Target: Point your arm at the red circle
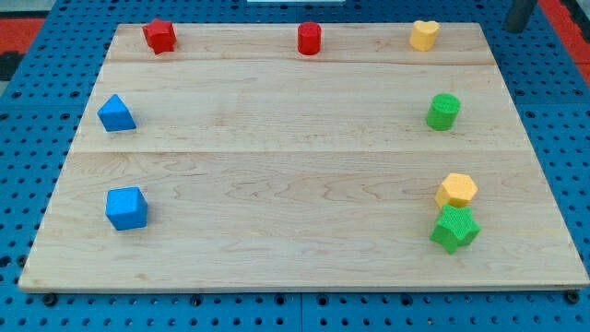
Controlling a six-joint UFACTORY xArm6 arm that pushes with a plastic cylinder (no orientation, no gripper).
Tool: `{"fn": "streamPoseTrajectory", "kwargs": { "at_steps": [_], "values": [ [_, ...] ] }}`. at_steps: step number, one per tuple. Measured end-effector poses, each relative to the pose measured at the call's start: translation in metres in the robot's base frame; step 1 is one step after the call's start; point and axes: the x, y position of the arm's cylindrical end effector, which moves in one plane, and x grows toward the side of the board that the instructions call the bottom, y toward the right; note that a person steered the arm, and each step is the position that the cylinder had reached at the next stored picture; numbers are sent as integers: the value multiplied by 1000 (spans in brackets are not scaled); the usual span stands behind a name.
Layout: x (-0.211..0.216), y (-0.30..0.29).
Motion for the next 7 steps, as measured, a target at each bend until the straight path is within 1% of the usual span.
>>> {"fn": "streamPoseTrajectory", "kwargs": {
  "at_steps": [6,7],
  "values": [
    [14,-15],
    [14,-36]
  ]
}}
